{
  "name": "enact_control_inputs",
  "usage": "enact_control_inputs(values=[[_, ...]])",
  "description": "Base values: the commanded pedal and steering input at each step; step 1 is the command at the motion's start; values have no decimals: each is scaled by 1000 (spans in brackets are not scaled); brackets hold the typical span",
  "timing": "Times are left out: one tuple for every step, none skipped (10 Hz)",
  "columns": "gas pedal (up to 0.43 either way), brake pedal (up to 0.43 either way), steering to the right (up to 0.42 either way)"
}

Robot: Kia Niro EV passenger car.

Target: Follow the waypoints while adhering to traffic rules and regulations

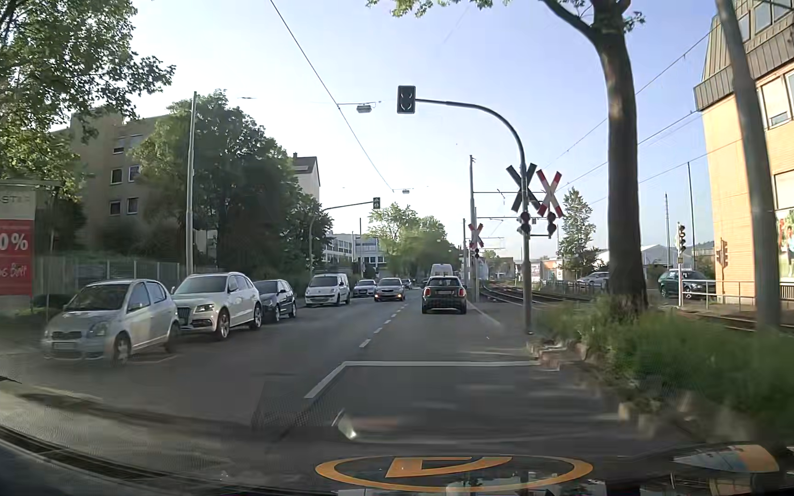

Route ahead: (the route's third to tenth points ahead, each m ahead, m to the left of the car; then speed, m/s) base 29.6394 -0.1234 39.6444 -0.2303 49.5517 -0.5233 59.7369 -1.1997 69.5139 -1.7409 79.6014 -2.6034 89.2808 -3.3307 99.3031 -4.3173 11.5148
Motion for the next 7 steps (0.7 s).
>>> enact_control_inputs(values=[[177, 0, 1], [177, 0, 0], [177, 0, 1], [177, 0, 1], [177, 0, 1], [177, 0, 1], [177, 0, 0]])
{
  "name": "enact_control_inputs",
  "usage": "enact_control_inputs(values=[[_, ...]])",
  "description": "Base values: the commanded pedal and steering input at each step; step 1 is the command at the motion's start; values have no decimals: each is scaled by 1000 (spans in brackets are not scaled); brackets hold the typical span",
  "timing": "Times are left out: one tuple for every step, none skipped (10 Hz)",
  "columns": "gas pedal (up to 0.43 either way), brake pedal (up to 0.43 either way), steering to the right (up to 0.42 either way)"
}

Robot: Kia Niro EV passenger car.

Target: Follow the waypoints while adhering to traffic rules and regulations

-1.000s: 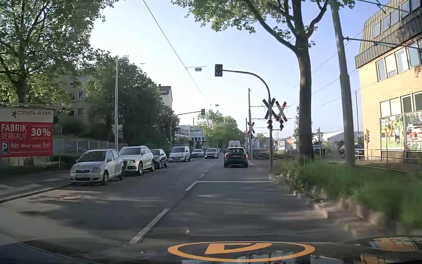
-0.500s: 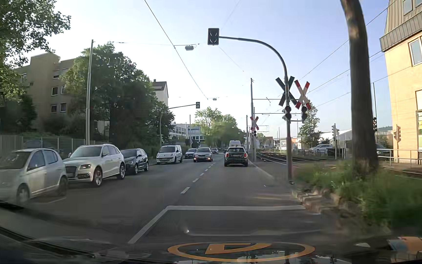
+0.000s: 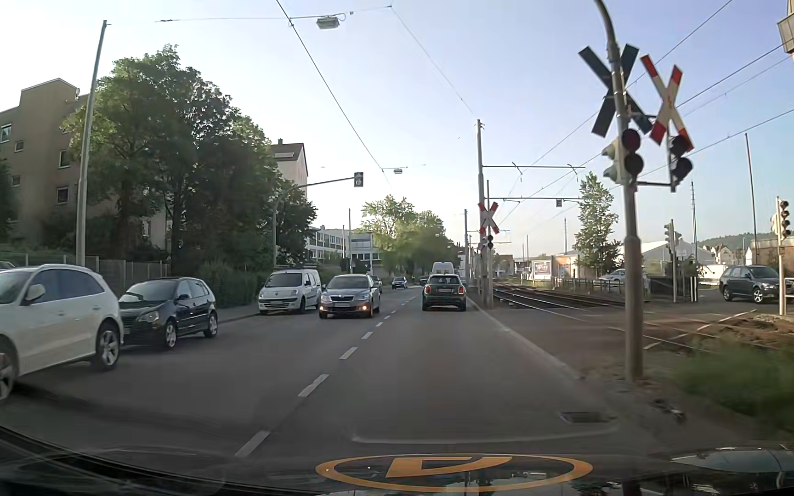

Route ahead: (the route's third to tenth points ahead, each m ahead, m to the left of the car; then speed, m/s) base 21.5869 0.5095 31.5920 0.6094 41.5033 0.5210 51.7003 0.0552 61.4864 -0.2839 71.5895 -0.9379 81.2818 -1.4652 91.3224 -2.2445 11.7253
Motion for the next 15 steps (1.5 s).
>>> enact_control_inputs(values=[[177, 0, 0], [177, 0, 0], [177, 0, 1], [177, 0, 1], [169, 0, 1], [169, 0, 1], [157, 0, 1], [157, 0, 0], [157, 0, 1], [157, 0, 1], [157, 0, 1], [157, 0, 1], [157, 0, 1], [157, 0, 1], [157, 0, 1]])
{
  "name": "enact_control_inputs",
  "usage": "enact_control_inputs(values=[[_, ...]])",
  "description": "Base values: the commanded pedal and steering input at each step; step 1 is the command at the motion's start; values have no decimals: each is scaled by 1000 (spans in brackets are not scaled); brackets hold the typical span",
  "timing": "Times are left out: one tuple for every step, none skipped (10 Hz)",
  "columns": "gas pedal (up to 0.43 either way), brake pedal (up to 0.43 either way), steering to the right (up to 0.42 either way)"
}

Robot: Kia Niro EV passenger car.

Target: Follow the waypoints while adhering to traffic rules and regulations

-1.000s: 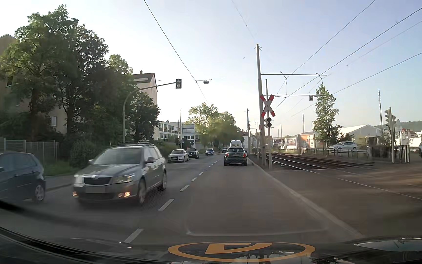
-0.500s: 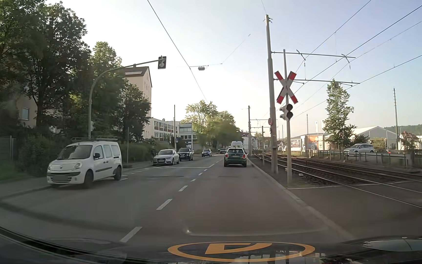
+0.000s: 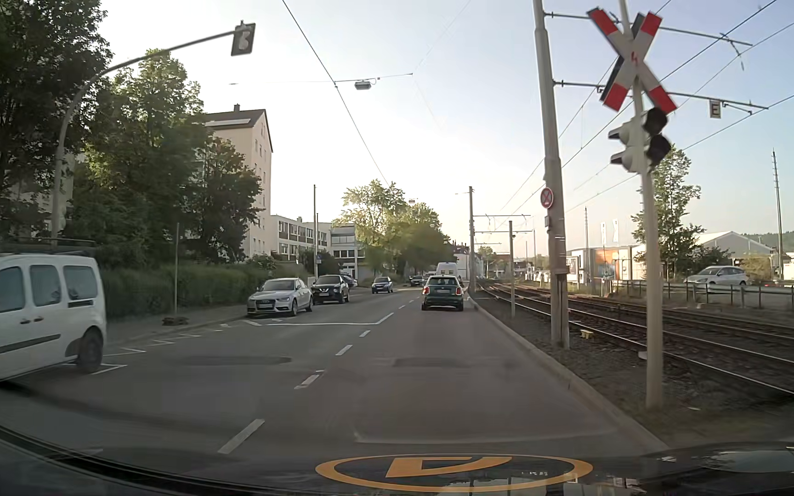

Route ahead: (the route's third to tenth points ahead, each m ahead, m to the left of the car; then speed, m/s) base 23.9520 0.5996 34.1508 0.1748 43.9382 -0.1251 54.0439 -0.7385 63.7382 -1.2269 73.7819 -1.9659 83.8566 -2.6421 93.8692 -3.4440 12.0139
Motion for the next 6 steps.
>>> enact_control_inputs(values=[[157, 0, 1], [157, 0, 1], [157, 0, 1], [157, 0, 1], [157, 0, 1], [157, 0, 1]])
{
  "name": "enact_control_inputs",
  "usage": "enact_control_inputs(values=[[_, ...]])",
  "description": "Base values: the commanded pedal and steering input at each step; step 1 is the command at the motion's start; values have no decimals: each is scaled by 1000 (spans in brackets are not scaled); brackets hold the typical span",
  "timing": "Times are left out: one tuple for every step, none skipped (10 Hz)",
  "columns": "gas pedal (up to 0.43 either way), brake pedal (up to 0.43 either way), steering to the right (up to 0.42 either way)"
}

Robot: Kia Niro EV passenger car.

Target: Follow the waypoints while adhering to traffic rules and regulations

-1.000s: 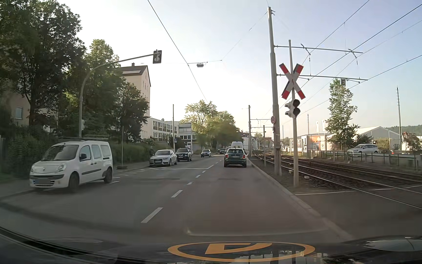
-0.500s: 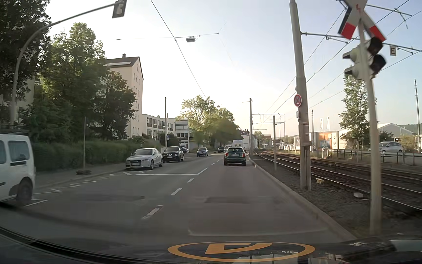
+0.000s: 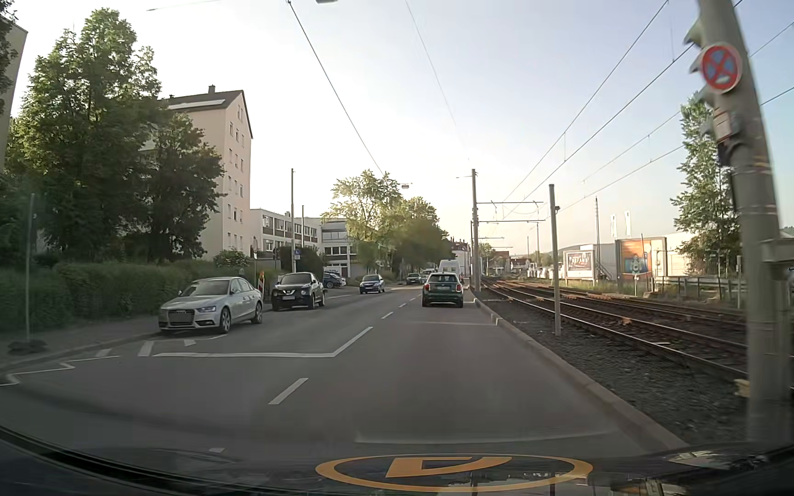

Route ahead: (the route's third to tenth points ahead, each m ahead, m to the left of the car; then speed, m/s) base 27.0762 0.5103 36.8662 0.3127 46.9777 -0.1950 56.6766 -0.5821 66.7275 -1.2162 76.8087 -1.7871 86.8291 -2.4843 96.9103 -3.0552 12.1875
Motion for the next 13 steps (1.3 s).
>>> enact_control_inputs(values=[[177, 0, 2], [177, 0, 3], [177, 0, 4], [177, 0, 5], [177, 0, 5], [189, 0, 5], [189, 0, 5], [189, 0, 5], [189, 0, 5], [189, 0, 5], [189, 0, 5], [189, 0, 5], [189, 0, 5]])
